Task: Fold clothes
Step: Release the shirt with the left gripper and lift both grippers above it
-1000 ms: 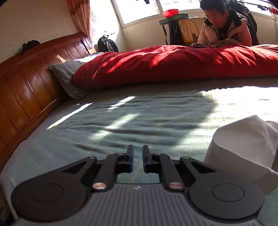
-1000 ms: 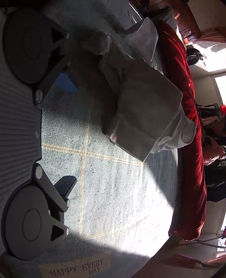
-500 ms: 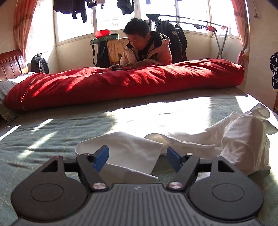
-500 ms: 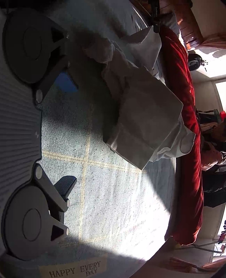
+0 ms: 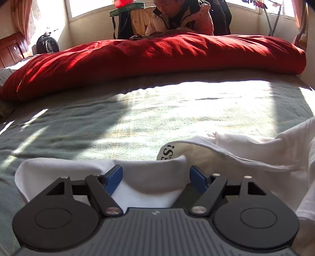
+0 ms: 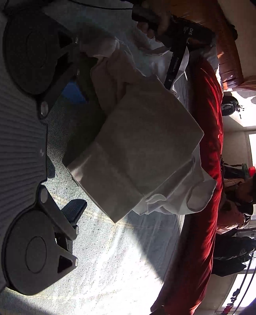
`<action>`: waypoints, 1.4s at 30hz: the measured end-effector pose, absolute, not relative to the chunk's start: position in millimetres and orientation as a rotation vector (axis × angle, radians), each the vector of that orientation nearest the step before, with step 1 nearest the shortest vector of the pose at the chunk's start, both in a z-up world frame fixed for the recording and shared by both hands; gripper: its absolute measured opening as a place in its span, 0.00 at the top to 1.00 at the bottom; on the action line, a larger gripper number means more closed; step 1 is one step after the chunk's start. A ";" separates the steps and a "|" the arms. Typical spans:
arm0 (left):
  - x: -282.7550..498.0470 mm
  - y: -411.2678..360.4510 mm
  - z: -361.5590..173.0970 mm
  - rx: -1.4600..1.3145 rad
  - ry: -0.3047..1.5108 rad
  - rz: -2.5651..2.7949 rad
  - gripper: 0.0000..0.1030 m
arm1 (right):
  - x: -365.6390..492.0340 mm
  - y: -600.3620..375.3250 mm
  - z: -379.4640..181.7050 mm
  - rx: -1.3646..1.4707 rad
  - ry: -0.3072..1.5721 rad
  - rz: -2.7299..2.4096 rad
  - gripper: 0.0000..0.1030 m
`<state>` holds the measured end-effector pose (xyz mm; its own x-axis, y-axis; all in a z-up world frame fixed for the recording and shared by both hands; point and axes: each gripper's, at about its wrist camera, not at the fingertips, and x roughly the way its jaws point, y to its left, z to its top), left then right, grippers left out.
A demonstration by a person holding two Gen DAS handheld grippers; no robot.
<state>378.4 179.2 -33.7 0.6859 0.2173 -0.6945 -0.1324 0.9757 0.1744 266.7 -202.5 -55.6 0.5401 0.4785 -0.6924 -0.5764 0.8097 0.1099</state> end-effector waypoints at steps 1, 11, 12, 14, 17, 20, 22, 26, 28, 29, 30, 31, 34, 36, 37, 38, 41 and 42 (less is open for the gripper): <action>384.3 188.9 -34.4 0.123 0.802 0.266 0.29 | 275.1 -200.9 -55.6 -0.137 0.788 0.646 0.00; 350.2 167.2 3.0 0.064 0.949 0.056 0.27 | 303.9 -182.9 -26.2 -0.227 1.116 0.607 0.00; 344.0 162.6 6.3 0.063 0.979 0.022 0.27 | 306.4 -181.5 -17.0 -0.221 1.160 0.593 0.00; 330.2 156.6 15.4 0.054 1.033 -0.023 0.27 | 313.0 -176.0 9.0 -0.181 1.213 0.581 0.00; 310.2 147.5 35.8 0.025 1.107 -0.088 0.27 | 321.2 -166.1 46.7 -0.134 1.274 0.559 0.00; 300.7 140.1 60.7 0.003 1.122 -0.148 0.27 | 323.2 -153.1 74.9 -0.145 1.296 0.515 0.00; 301.6 135.4 75.7 -0.010 1.132 -0.176 0.26 | 324.5 -144.4 93.8 -0.153 1.311 0.485 0.00; 317.8 124.2 93.6 -0.005 1.143 -0.209 0.26 | 320.5 -149.2 105.4 -0.126 1.307 0.478 0.00; 327.4 116.5 99.0 0.017 1.149 -0.197 0.26 | 319.5 -153.9 106.5 -0.138 1.283 0.485 0.04; 331.8 112.3 101.9 0.023 1.155 -0.181 0.26 | 320.6 -157.0 105.3 -0.152 1.279 0.484 0.05; 335.6 107.4 106.0 0.019 1.162 -0.157 0.26 | 322.2 -160.2 103.7 -0.166 1.277 0.482 0.05; 338.7 102.6 110.2 0.011 1.167 -0.138 0.26 | 324.5 -164.6 102.5 -0.173 1.270 0.480 0.05; 340.7 89.2 122.2 -0.037 1.154 -0.126 0.25 | 339.0 -180.7 96.2 -0.125 1.257 0.508 0.05; 341.1 77.9 124.2 -0.041 1.145 -0.123 0.24 | 352.2 -191.2 87.2 -0.075 1.270 0.529 0.04; 342.1 73.1 122.3 -0.039 1.150 -0.117 0.24 | 358.6 -195.3 81.6 -0.055 1.282 0.537 0.03; 343.8 68.1 118.8 -0.040 1.161 -0.106 0.24 | 364.9 -199.3 76.0 -0.035 1.295 0.545 0.03; 348.4 60.4 101.0 -0.064 1.169 -0.097 0.24 | 372.9 -209.1 57.9 -0.002 1.290 0.588 0.02; 349.9 58.6 94.4 -0.074 1.169 -0.096 0.24 | 373.3 -212.7 50.2 0.014 1.282 0.603 0.02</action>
